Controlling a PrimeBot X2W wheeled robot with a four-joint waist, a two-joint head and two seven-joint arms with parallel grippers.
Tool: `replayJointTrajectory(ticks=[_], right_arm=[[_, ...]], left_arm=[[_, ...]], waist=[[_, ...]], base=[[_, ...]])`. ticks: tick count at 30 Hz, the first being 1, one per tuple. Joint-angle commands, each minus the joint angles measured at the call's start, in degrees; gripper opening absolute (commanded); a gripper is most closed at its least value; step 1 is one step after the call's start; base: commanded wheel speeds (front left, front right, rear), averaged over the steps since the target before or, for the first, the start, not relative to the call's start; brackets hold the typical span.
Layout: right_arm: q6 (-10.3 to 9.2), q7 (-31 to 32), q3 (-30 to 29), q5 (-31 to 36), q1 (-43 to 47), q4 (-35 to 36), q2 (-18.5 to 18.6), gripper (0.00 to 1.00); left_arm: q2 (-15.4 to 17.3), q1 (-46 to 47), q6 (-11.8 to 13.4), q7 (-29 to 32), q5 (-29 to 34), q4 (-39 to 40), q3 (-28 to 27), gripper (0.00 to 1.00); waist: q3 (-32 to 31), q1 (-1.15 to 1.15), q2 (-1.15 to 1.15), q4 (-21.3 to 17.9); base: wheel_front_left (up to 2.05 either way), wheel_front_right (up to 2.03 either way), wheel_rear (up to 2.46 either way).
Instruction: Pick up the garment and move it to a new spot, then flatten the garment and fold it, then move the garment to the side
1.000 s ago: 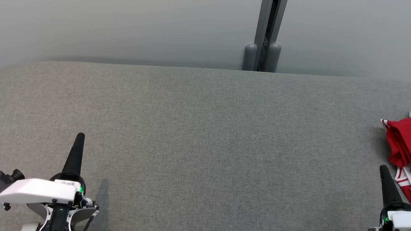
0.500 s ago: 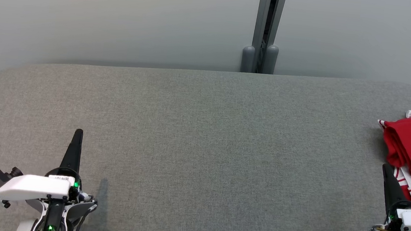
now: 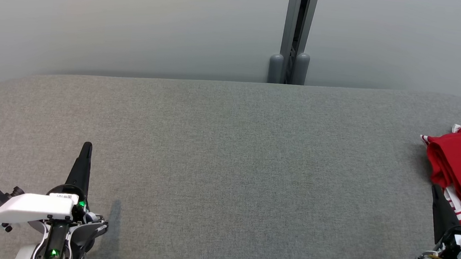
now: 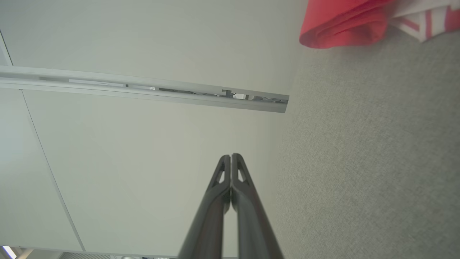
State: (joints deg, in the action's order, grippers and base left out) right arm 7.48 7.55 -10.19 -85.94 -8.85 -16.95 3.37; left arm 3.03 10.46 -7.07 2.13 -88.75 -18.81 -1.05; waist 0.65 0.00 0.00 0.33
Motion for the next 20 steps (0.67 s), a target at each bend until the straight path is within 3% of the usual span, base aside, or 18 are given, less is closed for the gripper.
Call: replayJointTrajectory(ticks=[1, 20], right_arm=[[0.02, 0.4, -0.2, -1.2, -0.5, 0.1, 0.0, 0.00], [0.02, 1.8, -1.3, -5.8, -0.7, -0.3, -0.2, 0.00]], left_arm=[[0.4, 1.2, -0.5, 0.3, -0.9, 0.0, -0.4, 0.00], [0.3, 1.9, -0.5, 1.5, -4.4, -0.8, -0.9, 0.00]], waist=[[-0.1, 0.00, 0.00, 0.0], [-0.5, 0.00, 0.00, -0.3]], base=[[0.00, 0.00, 0.00], [0.00, 0.00, 0.00]])
